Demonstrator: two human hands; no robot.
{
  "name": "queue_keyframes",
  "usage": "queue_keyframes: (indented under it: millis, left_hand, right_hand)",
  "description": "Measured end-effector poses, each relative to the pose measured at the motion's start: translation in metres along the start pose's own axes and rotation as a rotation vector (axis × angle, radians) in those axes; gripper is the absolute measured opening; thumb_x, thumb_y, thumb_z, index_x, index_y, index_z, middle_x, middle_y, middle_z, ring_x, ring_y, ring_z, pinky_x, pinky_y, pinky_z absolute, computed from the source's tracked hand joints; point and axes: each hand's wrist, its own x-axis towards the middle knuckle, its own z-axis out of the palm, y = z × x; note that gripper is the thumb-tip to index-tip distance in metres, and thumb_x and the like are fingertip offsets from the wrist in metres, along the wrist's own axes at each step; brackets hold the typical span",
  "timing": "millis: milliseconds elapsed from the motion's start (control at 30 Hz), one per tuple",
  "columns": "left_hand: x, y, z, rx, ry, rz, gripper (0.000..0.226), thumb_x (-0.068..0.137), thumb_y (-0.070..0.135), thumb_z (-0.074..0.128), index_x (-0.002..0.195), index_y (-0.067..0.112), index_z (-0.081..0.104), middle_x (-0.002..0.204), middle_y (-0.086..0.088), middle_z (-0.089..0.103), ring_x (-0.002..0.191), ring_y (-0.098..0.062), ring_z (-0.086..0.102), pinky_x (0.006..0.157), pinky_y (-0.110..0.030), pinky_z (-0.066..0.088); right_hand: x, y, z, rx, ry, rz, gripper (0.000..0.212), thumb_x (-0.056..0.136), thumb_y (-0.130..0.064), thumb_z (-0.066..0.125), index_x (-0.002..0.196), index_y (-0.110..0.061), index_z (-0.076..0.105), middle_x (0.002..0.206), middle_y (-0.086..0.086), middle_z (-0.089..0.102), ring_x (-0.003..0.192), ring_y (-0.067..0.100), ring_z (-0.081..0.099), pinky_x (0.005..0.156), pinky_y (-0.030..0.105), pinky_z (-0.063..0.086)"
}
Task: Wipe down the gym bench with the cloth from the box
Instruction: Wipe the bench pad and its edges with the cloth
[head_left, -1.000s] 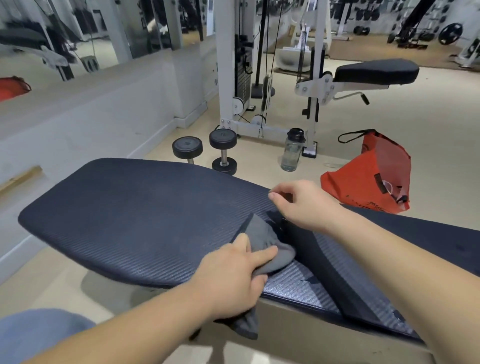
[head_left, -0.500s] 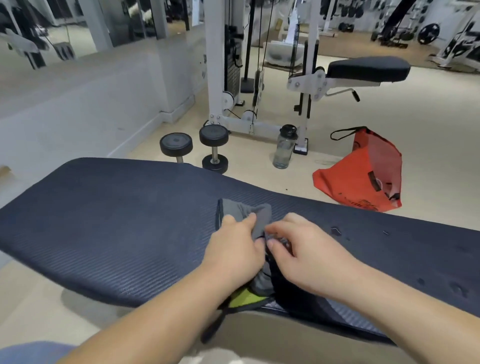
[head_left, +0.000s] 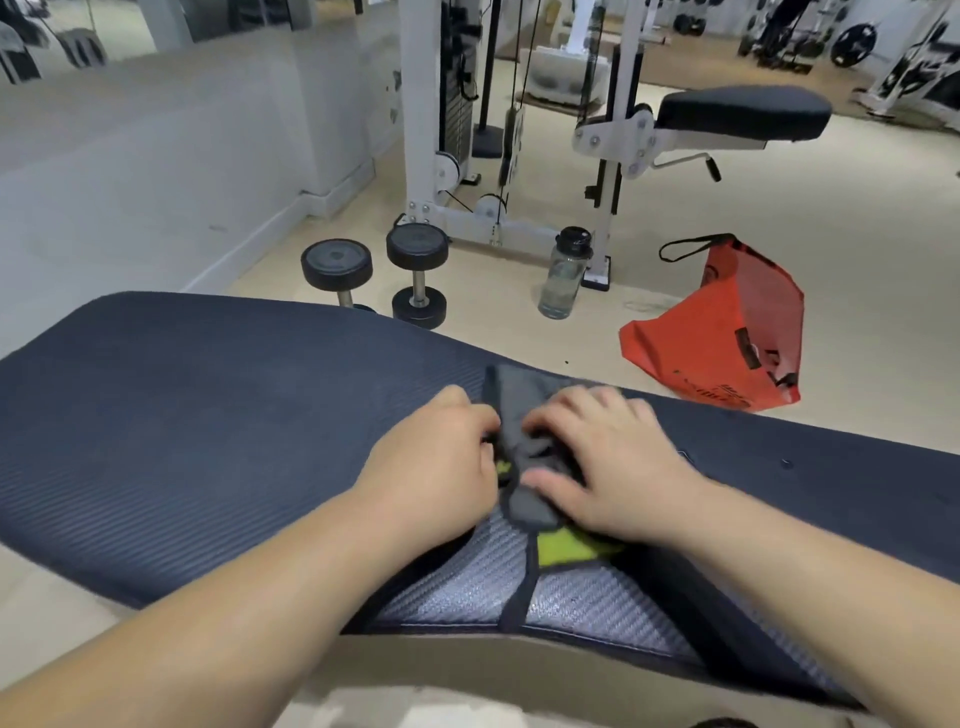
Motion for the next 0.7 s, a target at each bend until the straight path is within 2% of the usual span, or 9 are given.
queue_keyframes:
  millis: [67, 133, 233, 367, 467, 533, 567, 633, 700]
  left_hand:
    - [0.002, 0.002, 0.001, -0.026, 0.029, 0.006, 0.026, 0.094, 0.027, 0.046, 0.112, 0.028, 0.065, 0.107, 0.002, 0.050, 0.103, -0.026, 0.059, 0.085, -0.046, 0.055]
    - [0.001, 0.003, 0.003, -0.037, 0.020, 0.008, 0.028, 0.095, 0.027, 0.048, 0.117, 0.029, 0.065, 0.110, 0.005, 0.050, 0.104, -0.023, 0.059, 0.086, -0.045, 0.055]
    - [-0.002, 0.001, 0.006, -0.041, -0.039, 0.017, 0.023, 0.093, 0.031, 0.051, 0.108, 0.032, 0.068, 0.104, 0.007, 0.050, 0.100, -0.023, 0.060, 0.085, -0.044, 0.055]
    - [-0.004, -0.003, 0.009, -0.018, -0.058, 0.008, 0.029, 0.090, 0.028, 0.048, 0.110, 0.033, 0.069, 0.104, 0.011, 0.051, 0.099, -0.022, 0.061, 0.085, -0.043, 0.056]
    - [-0.005, -0.004, 0.013, -0.027, -0.049, 0.018, 0.026, 0.093, 0.027, 0.049, 0.109, 0.033, 0.070, 0.104, 0.013, 0.051, 0.096, -0.019, 0.061, 0.083, -0.042, 0.056]
    - [-0.006, -0.003, 0.015, -0.033, -0.044, 0.024, 0.024, 0.095, 0.027, 0.050, 0.108, 0.033, 0.069, 0.103, 0.013, 0.051, 0.095, -0.018, 0.060, 0.082, -0.042, 0.056]
    - [-0.007, -0.003, 0.016, -0.033, -0.044, 0.025, 0.024, 0.095, 0.028, 0.050, 0.107, 0.034, 0.069, 0.103, 0.013, 0.051, 0.094, -0.018, 0.060, 0.082, -0.042, 0.056]
    - [-0.007, -0.001, 0.016, -0.021, -0.042, 0.028, 0.024, 0.094, 0.028, 0.049, 0.105, 0.034, 0.069, 0.103, 0.012, 0.052, 0.095, -0.020, 0.061, 0.081, -0.043, 0.056]
    - [-0.007, 0.001, 0.016, 0.007, -0.028, 0.018, 0.018, 0.089, 0.025, 0.049, 0.090, 0.030, 0.066, 0.098, 0.009, 0.051, 0.093, -0.022, 0.060, 0.077, -0.041, 0.054]
  right_hand:
    - [0.010, 0.024, -0.005, -0.005, 0.013, 0.163, 0.056, 0.086, -0.072, 0.050, 0.130, -0.038, 0.055, 0.133, -0.005, 0.055, 0.128, 0.027, 0.048, 0.101, 0.043, 0.040]
    - [0.013, 0.036, -0.008, 0.072, -0.007, 0.262, 0.063, 0.080, -0.078, 0.056, 0.127, -0.035, 0.058, 0.130, -0.001, 0.055, 0.128, 0.029, 0.044, 0.106, 0.043, 0.040]
    - [0.003, 0.022, -0.007, 0.067, -0.065, 0.161, 0.085, 0.061, -0.096, 0.049, 0.115, -0.032, 0.058, 0.115, 0.000, 0.049, 0.117, 0.026, 0.043, 0.102, 0.045, 0.045]
    - [-0.009, 0.020, 0.000, 0.085, -0.081, -0.026, 0.064, 0.069, -0.087, 0.058, 0.109, -0.037, 0.056, 0.109, -0.005, 0.047, 0.109, 0.022, 0.045, 0.096, 0.045, 0.048]
    - [0.000, 0.053, -0.003, 0.034, -0.006, 0.170, 0.057, 0.079, -0.076, 0.060, 0.118, -0.035, 0.057, 0.121, 0.000, 0.054, 0.118, 0.027, 0.046, 0.102, 0.044, 0.045]
    - [0.002, 0.065, -0.005, -0.033, 0.028, 0.301, 0.055, 0.086, -0.071, 0.055, 0.120, -0.029, 0.056, 0.124, 0.007, 0.055, 0.118, 0.034, 0.048, 0.100, 0.046, 0.046]
    - [0.000, 0.062, -0.004, -0.053, 0.032, 0.302, 0.053, 0.087, -0.069, 0.054, 0.120, -0.028, 0.056, 0.124, 0.008, 0.055, 0.118, 0.035, 0.049, 0.099, 0.046, 0.047]
    - [-0.008, 0.041, 0.001, -0.022, 0.016, 0.150, 0.051, 0.087, -0.070, 0.049, 0.119, -0.031, 0.056, 0.120, 0.006, 0.053, 0.117, 0.033, 0.050, 0.095, 0.046, 0.045]
    - [-0.021, 0.009, 0.006, 0.109, -0.054, -0.095, 0.052, 0.085, -0.071, 0.047, 0.120, -0.033, 0.057, 0.118, 0.001, 0.049, 0.114, 0.027, 0.048, 0.093, 0.045, 0.040]
